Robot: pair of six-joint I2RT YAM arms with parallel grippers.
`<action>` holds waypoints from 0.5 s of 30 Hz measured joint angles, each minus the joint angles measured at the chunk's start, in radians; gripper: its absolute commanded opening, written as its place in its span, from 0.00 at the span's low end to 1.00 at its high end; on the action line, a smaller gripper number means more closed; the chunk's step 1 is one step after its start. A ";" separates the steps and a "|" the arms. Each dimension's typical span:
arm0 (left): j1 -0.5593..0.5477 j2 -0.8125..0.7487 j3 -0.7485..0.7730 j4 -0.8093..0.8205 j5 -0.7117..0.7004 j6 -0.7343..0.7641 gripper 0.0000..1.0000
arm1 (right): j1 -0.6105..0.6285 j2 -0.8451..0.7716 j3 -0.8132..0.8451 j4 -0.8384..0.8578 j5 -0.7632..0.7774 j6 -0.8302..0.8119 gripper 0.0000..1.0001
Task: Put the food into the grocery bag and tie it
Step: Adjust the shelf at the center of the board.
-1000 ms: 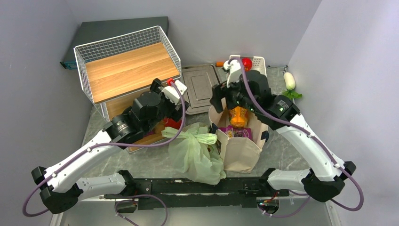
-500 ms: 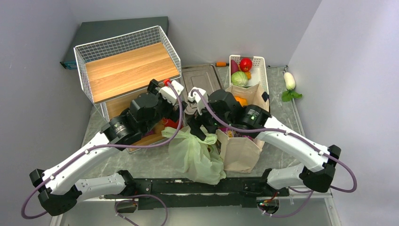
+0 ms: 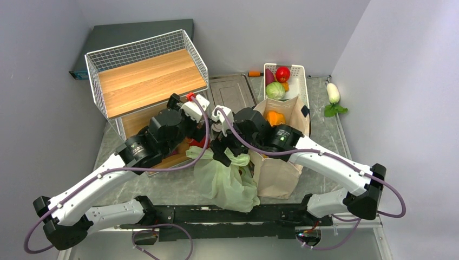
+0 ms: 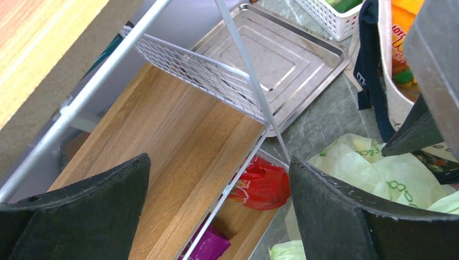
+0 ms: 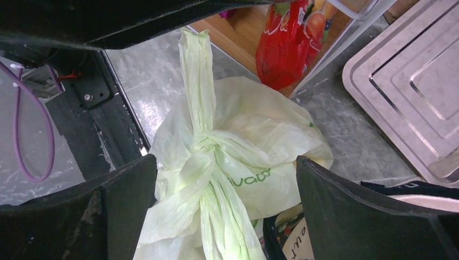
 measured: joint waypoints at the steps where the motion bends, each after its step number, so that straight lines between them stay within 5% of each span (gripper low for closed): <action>1: 0.000 0.000 -0.001 -0.003 -0.006 0.002 0.99 | 0.000 0.000 -0.007 0.008 0.000 0.003 1.00; 15: 0.009 -0.003 -0.005 -0.014 -0.070 -0.028 0.99 | 0.023 -0.092 -0.105 0.043 0.004 0.029 1.00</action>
